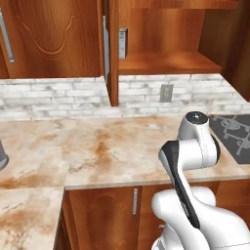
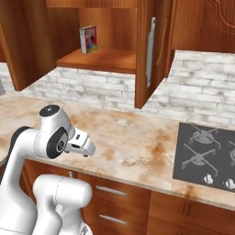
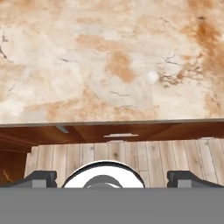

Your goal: Pick the avocado and bread from the counter and place them on the plate. Then pick the jam from the cabinet and place it next to the plate. Lastly close the cabinet door.

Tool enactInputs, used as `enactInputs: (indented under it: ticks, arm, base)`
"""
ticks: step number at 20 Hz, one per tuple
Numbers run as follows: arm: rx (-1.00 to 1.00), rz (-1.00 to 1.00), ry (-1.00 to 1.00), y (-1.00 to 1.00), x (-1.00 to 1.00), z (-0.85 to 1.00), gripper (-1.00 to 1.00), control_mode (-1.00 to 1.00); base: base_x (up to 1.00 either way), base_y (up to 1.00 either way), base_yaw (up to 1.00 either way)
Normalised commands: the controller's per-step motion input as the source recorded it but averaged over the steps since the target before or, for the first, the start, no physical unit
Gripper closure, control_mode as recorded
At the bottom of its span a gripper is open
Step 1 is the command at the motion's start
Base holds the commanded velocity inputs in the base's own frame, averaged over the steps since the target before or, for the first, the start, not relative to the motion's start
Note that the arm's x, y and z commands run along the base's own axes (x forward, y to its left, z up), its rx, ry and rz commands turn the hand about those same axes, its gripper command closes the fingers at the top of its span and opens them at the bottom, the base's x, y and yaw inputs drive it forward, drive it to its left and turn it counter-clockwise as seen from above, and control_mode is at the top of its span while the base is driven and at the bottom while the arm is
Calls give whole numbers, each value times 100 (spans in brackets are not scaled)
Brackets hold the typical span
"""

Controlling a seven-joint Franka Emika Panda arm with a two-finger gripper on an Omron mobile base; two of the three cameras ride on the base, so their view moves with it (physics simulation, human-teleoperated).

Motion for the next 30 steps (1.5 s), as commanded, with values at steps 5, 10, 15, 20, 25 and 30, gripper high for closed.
enactInputs:
  ticks: [5, 10, 15, 20, 25, 30]
  arm:
    - [0, 0, 0, 0, 0, 0, -100, 100]
    - [0, 0, 0, 0, 0, 0, -100, 100]
    - [0, 0, 0, 0, 0, 0, -100, 100]
    - [0, 0, 0, 0, 0, 0, -100, 100]
    - [0, 0, 0, 0, 0, 0, -100, 100]
    - [0, 0, 0, 0, 0, 0, -100, 100]
  base:
    - [16, 0, -3]
    - [18, 0, -3]
    - [29, 0, -4]
    - [21, 0, 0]
    - [19, 0, 0]
    - [0, 0, 0]
